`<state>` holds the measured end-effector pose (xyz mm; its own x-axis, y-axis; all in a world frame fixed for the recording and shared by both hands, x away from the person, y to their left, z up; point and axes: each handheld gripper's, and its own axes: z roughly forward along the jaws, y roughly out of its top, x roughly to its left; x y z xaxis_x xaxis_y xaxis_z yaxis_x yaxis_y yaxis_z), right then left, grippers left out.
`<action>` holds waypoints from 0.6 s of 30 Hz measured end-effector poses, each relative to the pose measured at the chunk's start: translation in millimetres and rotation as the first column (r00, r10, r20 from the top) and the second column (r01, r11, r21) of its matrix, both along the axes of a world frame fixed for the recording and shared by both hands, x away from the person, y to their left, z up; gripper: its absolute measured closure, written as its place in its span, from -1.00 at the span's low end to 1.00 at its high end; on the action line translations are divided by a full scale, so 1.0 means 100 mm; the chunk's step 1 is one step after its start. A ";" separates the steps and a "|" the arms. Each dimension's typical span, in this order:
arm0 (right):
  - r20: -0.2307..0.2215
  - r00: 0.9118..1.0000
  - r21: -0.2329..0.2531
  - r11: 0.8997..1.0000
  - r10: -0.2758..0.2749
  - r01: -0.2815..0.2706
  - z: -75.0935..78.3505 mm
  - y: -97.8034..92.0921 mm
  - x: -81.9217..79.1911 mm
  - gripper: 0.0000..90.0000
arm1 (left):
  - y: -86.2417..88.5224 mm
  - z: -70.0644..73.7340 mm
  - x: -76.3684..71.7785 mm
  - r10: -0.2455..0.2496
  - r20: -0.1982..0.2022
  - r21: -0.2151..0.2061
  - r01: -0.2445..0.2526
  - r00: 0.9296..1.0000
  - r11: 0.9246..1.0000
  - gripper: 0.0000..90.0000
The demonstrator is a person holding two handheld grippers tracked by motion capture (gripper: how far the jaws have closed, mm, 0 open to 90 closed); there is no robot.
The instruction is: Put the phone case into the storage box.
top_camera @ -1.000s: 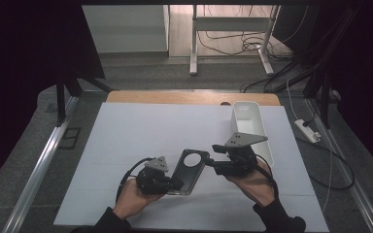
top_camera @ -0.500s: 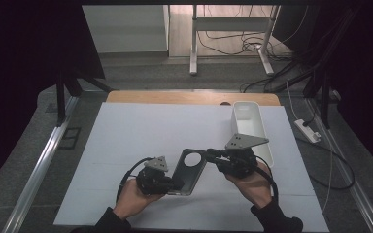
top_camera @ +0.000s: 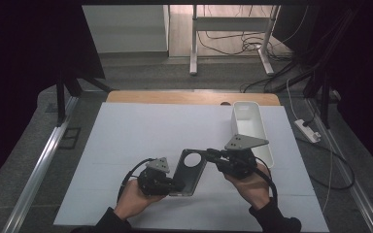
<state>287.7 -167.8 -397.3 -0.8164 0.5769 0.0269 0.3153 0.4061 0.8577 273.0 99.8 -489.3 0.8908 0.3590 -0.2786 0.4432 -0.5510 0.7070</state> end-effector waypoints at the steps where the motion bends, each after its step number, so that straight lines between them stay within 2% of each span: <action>1: 0.004 1.000 0.001 1.000 -0.003 0.003 0.00 0.00 0.00 0.75 | -0.01 0.00 -0.01 0.004 -0.003 -0.009 -0.004 1.000 1.000 0.85; 5: 0.006 1.000 0.005 1.000 -0.012 0.012 0.01 0.00 -0.01 0.76 | -0.03 0.00 -0.01 0.002 0.000 -0.019 -0.002 1.000 1.000 0.83; 9: -0.001 1.000 0.002 1.000 -0.013 0.013 0.00 0.01 -0.01 0.76 | -0.03 -0.01 -0.01 0.005 0.005 -0.024 -0.005 1.000 1.000 0.71; 10: -0.003 1.000 0.002 1.000 -0.011 0.011 0.00 0.02 -0.01 0.76 | -0.03 -0.01 -0.01 0.005 0.004 -0.028 -0.005 1.000 1.000 0.61; 12: -0.003 1.000 0.001 1.000 -0.012 0.012 0.00 0.03 -0.01 0.76 | -0.03 -0.01 -0.01 0.003 0.006 -0.031 -0.003 1.000 1.000 0.59; 16: -0.007 1.000 -0.002 1.000 -0.011 0.011 0.00 0.03 -0.01 0.76 | -0.02 0.00 -0.01 0.007 0.023 -0.039 -0.006 1.000 0.999 0.32; 18: -0.008 1.000 -0.002 1.000 -0.013 0.013 -0.01 0.03 -0.01 0.76 | -0.02 0.01 -0.01 0.009 0.022 -0.052 -0.007 1.000 0.999 0.10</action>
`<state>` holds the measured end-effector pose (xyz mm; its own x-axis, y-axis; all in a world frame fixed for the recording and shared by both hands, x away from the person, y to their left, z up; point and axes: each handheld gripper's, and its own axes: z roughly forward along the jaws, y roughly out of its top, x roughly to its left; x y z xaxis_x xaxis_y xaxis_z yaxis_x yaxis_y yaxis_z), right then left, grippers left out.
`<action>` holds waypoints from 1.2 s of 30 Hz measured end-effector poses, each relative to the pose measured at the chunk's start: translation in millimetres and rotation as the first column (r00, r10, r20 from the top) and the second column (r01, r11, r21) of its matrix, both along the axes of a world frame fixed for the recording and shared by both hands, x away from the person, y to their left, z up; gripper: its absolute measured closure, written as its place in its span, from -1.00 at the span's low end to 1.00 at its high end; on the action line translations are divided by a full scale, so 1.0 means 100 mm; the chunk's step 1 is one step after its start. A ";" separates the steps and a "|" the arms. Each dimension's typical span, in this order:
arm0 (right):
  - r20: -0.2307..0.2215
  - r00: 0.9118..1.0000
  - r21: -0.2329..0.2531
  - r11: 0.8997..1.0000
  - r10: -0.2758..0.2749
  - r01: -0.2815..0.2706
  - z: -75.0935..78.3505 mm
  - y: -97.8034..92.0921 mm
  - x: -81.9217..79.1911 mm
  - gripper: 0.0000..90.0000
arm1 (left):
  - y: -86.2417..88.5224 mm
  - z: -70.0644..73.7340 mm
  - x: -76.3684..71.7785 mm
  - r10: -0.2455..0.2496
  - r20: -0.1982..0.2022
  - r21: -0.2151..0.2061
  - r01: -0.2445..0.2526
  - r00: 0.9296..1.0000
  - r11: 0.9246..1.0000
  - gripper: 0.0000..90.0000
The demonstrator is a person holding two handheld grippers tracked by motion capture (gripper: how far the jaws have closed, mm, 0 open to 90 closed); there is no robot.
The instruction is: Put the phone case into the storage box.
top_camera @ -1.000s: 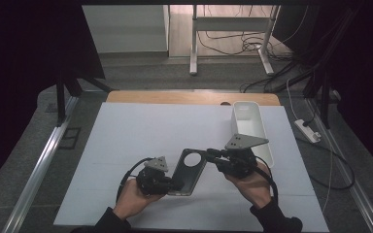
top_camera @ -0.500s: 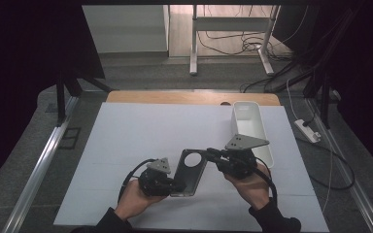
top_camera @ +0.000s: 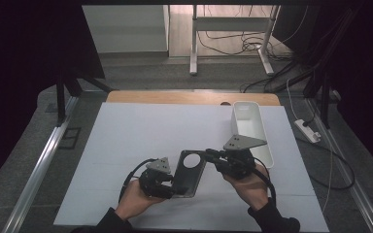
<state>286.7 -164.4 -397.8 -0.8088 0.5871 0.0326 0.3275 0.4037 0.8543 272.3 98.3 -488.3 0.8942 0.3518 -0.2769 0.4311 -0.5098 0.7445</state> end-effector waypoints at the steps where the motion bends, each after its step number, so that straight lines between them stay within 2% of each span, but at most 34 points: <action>1: -0.002 1.000 0.000 1.000 -0.002 0.002 0.00 0.00 0.00 0.76 | 0.01 0.01 0.00 0.004 0.006 -0.009 -0.003 1.000 1.000 0.10; 3: -0.004 1.000 -0.003 1.000 -0.006 0.006 0.00 0.00 0.01 0.76 | 0.01 0.03 -0.01 0.014 0.020 -0.019 -0.013 1.000 1.000 -0.15; 6: -0.008 1.000 -0.007 1.000 -0.011 0.011 -0.01 -0.01 0.02 0.76 | 0.04 0.06 -0.01 0.032 0.035 -0.025 -0.031 0.999 0.999 -0.36; 9: -0.009 1.000 -0.012 1.000 -0.020 0.020 -0.01 -0.03 0.03 0.76 | 0.07 0.08 -0.02 0.051 0.043 -0.034 -0.049 0.998 0.998 -0.51; 14: -0.004 1.000 -0.016 0.999 -0.030 0.030 0.01 -0.06 0.05 0.76 | 0.18 0.10 -0.04 0.075 0.068 -0.025 -0.073 0.995 0.997 -0.77; 18: -0.003 0.999 -0.021 0.999 -0.039 0.039 0.01 -0.08 0.07 0.76 | 0.27 0.11 -0.05 0.103 0.067 -0.036 -0.101 0.992 0.994 -0.85; 22: 0.002 0.999 -0.021 0.998 -0.051 0.051 0.04 -0.13 0.10 0.76 | 0.36 0.10 -0.09 0.148 0.086 -0.028 -0.146 0.985 0.989 -0.88; 25: 0.007 0.998 -0.018 0.998 -0.061 0.061 0.06 -0.17 0.13 0.76 | 0.41 0.10 -0.13 0.175 0.098 -0.019 -0.174 0.980 0.984 -0.91; 29: 0.006 0.998 -0.014 0.998 -0.069 0.069 0.07 -0.20 0.16 0.76 | 0.47 0.08 -0.20 0.216 0.132 0.015 -0.219 0.968 0.976 -0.94; 30: 0.008 0.997 -0.015 0.997 -0.072 0.073 0.08 -0.22 0.17 0.76 | 0.49 0.08 -0.21 0.225 0.142 0.017 -0.230 0.964 0.973 -0.96; 33: 0.005 0.997 -0.011 0.997 -0.079 0.079 0.09 -0.24 0.19 0.76 | 0.54 0.07 -0.25 0.236 0.153 0.019 -0.242 0.960 0.970 -0.96; 36: 0.005 0.997 -0.006 0.996 -0.083 0.083 0.11 -0.26 0.20 0.76 | 0.63 0.07 -0.29 0.259 0.151 0.008 -0.263 0.954 0.965 -0.95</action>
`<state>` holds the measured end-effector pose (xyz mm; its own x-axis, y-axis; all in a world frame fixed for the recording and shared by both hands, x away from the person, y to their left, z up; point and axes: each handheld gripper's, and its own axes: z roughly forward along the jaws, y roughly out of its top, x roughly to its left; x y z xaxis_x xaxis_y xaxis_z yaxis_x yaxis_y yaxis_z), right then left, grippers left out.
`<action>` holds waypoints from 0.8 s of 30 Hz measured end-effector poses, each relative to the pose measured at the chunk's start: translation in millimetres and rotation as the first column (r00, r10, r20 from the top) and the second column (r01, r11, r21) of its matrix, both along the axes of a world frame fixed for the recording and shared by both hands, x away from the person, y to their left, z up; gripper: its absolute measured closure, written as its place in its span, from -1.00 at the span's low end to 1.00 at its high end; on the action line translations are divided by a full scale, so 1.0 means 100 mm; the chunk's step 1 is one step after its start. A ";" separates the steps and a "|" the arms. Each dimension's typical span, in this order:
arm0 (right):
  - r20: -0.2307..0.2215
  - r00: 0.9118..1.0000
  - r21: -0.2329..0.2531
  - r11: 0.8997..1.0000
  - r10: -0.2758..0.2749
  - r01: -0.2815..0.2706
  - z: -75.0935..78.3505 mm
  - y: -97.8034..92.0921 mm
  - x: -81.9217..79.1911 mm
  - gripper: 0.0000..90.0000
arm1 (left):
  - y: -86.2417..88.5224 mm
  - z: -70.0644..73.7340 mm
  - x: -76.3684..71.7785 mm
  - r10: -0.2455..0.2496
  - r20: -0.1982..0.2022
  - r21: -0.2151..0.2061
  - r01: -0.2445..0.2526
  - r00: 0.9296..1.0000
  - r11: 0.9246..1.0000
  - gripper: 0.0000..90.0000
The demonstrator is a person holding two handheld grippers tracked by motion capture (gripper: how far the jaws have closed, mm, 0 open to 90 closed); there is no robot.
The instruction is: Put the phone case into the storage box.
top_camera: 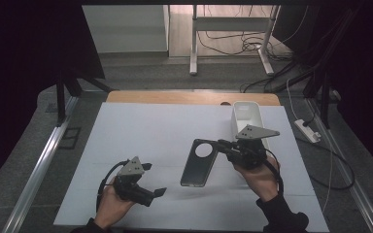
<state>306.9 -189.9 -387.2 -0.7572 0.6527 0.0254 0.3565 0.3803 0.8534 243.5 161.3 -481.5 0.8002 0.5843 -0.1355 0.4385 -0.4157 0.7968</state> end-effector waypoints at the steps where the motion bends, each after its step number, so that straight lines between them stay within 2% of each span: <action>1: 0.000 1.000 -0.001 1.000 0.000 0.000 0.01 0.00 0.01 0.76 | 0.03 0.00 -0.01 0.009 -0.003 -0.005 -0.009 1.000 1.000 -0.95; 6: 0.006 1.000 0.001 1.000 -0.006 0.006 0.06 -0.02 0.04 0.76 | 0.15 -0.02 -0.08 0.045 -0.016 -0.026 -0.046 0.999 0.999 -0.99; 10: 0.017 1.000 0.004 1.000 -0.015 0.015 0.10 -0.03 0.07 0.76 | 0.29 -0.04 -0.17 0.077 0.001 -0.036 -0.077 0.997 0.996 -1.00; 12: 0.017 1.000 0.004 1.000 -0.016 0.016 0.10 -0.04 0.08 0.76 | 0.30 -0.05 -0.17 0.084 0.000 -0.035 -0.084 0.996 0.996 -1.00; 15: 0.019 1.000 0.006 1.000 -0.022 0.022 0.14 -0.06 0.11 0.76 | 0.39 -0.08 -0.21 0.120 -0.006 -0.034 -0.120 0.993 0.992 -1.00; 24: 0.038 0.998 0.004 0.999 -0.041 0.041 0.23 -0.11 0.19 0.76 | 0.53 -0.11 -0.34 0.167 0.016 -0.016 -0.167 0.986 0.986 -1.00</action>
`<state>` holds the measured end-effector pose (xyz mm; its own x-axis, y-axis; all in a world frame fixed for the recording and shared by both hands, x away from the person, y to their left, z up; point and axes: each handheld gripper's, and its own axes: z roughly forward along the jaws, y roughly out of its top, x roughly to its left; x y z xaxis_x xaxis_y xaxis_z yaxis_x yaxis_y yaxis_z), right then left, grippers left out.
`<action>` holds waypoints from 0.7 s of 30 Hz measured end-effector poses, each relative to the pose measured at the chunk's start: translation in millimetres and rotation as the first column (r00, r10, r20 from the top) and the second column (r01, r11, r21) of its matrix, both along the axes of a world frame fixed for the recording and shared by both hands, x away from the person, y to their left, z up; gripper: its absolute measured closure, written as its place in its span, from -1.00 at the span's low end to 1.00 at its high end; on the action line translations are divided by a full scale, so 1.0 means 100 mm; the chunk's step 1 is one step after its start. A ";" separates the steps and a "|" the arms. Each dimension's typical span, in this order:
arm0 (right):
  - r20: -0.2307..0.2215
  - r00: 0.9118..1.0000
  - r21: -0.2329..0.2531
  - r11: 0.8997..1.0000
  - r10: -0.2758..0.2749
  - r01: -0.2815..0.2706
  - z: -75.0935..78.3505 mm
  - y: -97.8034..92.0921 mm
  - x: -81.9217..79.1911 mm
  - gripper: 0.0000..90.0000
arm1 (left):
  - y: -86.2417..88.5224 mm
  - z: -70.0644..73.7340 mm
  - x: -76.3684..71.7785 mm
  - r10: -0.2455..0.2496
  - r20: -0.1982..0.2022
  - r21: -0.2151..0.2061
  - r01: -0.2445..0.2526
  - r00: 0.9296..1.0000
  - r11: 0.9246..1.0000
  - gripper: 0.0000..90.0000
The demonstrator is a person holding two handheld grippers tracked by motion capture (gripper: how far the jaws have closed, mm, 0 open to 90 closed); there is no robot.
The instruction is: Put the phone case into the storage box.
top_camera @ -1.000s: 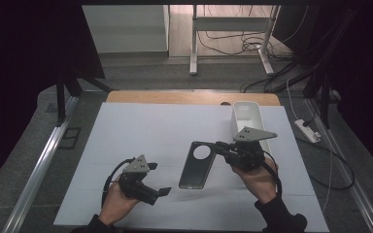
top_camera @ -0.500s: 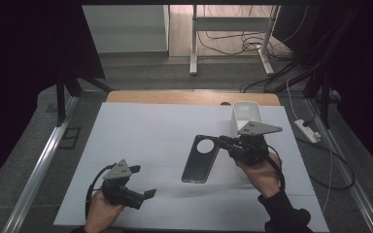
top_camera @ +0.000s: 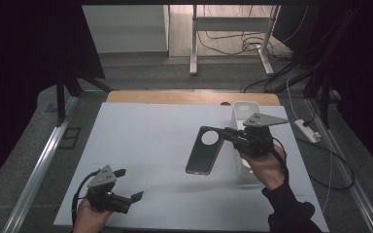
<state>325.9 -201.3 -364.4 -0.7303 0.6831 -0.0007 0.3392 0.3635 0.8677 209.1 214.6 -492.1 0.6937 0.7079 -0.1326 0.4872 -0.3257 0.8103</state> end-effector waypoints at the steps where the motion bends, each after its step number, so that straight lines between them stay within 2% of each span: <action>1: 0.002 1.000 0.002 1.000 -0.002 0.002 0.02 -0.01 0.01 0.76 | 0.01 -0.01 -0.02 0.008 -0.001 0.003 -0.008 1.000 1.000 -1.00; 9: 0.018 1.000 0.002 1.000 -0.022 0.022 0.12 -0.06 0.09 0.76 | 0.14 -0.05 -0.15 0.068 -0.001 0.033 -0.068 0.998 0.997 -1.00; 21: 0.040 0.998 -0.009 0.998 -0.054 0.055 0.22 -0.14 0.22 0.76 | 0.26 -0.09 -0.27 0.126 0.007 0.053 -0.126 0.992 0.991 -1.00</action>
<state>348.2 -215.3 -342.2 -0.6912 0.7218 -0.0359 0.3243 0.3542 0.8771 182.5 240.6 -500.9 0.5989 0.7958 -0.0899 0.5241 -0.3046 0.7953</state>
